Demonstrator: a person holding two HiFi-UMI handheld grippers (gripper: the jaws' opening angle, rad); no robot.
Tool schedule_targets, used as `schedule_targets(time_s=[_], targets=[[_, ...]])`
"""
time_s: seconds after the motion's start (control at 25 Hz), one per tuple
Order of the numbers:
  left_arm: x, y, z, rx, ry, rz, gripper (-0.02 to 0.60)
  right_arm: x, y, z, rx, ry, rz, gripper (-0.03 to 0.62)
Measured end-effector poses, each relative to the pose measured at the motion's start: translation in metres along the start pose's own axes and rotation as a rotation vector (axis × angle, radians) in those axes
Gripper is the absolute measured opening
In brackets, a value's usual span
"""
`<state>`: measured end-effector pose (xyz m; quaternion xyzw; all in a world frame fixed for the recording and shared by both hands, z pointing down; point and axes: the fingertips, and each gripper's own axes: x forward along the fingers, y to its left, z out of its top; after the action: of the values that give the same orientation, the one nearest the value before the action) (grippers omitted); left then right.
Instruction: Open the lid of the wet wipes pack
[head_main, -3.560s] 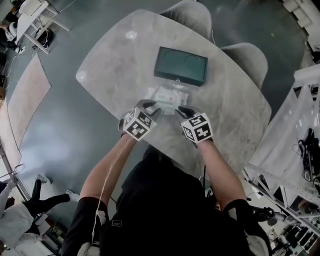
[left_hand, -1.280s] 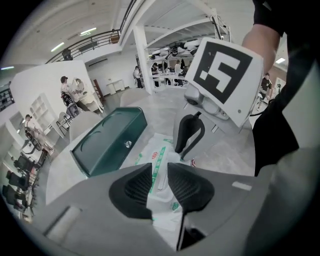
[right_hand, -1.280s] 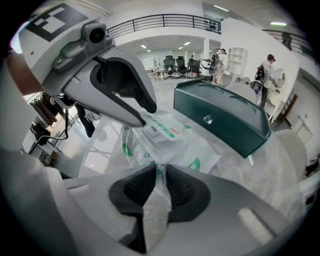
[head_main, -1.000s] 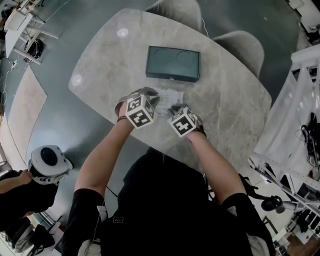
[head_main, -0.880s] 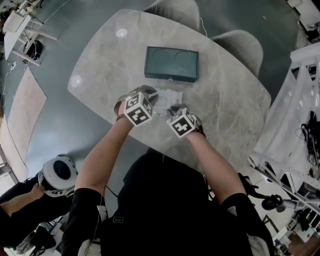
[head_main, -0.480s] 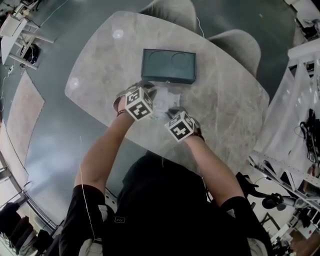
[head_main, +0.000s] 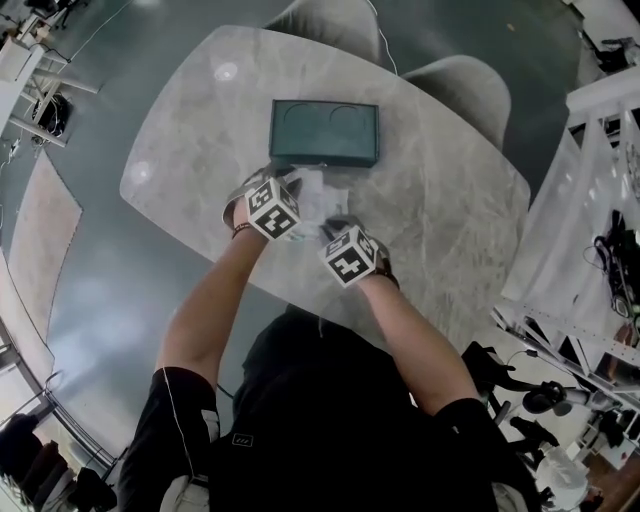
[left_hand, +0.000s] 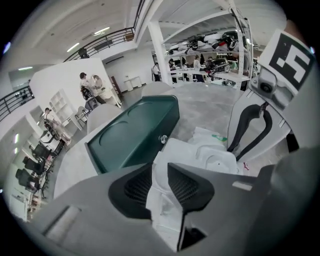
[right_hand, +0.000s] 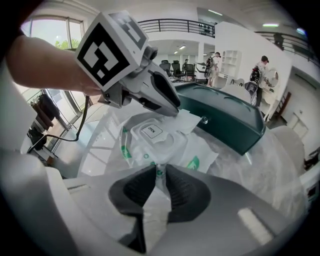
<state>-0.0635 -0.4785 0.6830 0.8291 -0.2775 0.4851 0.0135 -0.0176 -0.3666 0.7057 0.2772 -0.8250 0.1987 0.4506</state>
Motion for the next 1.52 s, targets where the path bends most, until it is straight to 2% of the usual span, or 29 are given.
schedule_targets(time_s=[0.04,0.16,0.32,0.4,0.64,1.04,1.32,1.52], targets=[[-0.004,-0.001,0.002,-0.022,-0.012,0.018,0.115,0.000,0.000,-0.001,0.004,-0.005,0.005,0.060],[-0.026,-0.007,0.010,-0.085,-0.054,0.058,0.117,-0.003,-0.002,-0.003,0.034,-0.031,0.033,0.060],[-0.063,-0.020,0.011,-0.135,-0.070,0.081,0.117,-0.014,-0.010,-0.002,0.187,-0.116,0.070,0.060],[-0.080,-0.027,0.009,-0.159,-0.073,0.096,0.117,-0.027,-0.012,-0.002,0.212,-0.153,0.075,0.060],[-0.125,-0.053,0.013,-0.242,-0.105,0.143,0.112,-0.072,-0.003,-0.002,0.224,-0.254,0.107,0.060],[-0.198,-0.098,0.019,-0.445,-0.237,0.247,0.098,-0.138,0.037,-0.009,0.232,-0.398,0.215,0.060],[-0.241,-0.105,0.011,-0.540,-0.300,0.299,0.091,-0.176,0.044,0.003,0.240,-0.527,0.246,0.054],[-0.273,-0.098,0.022,-0.551,-0.392,0.328,0.087,-0.202,0.053,0.019,0.199,-0.600,0.254,0.054]])
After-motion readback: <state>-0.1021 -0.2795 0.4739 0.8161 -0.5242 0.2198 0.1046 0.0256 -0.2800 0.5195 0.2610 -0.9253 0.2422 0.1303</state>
